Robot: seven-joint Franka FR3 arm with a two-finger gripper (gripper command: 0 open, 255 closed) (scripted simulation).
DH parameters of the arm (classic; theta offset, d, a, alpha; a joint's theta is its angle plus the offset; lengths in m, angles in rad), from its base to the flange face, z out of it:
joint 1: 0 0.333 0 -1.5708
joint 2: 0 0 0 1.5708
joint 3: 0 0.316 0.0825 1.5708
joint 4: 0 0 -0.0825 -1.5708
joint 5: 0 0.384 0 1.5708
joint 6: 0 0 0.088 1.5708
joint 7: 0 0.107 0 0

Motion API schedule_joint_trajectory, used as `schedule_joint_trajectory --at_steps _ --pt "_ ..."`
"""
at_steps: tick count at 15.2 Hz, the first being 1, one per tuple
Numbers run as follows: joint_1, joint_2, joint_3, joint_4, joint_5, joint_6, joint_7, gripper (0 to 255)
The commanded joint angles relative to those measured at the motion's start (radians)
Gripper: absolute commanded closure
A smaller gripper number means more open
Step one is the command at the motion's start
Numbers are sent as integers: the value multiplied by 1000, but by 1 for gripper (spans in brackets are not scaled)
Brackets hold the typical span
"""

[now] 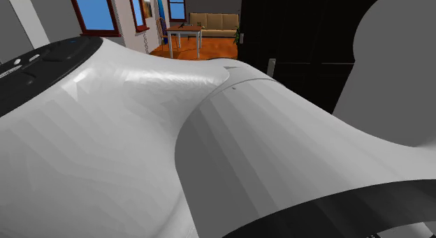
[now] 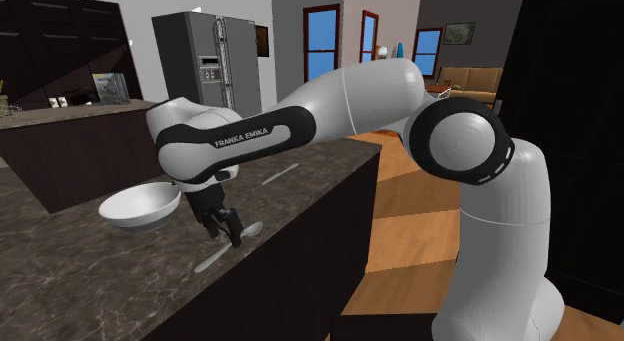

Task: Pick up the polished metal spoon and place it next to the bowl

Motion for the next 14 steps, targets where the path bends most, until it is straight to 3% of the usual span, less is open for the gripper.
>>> schedule_joint_trajectory --at_steps 1,2,6,14 --pt "0 0 0 0 0 0 0 0" --pt "0 0 0 0 0 0 0 0" --pt "42 37 4 165 -19 -139 7 0" --pt "42 37 4 165 -19 -139 7 0"
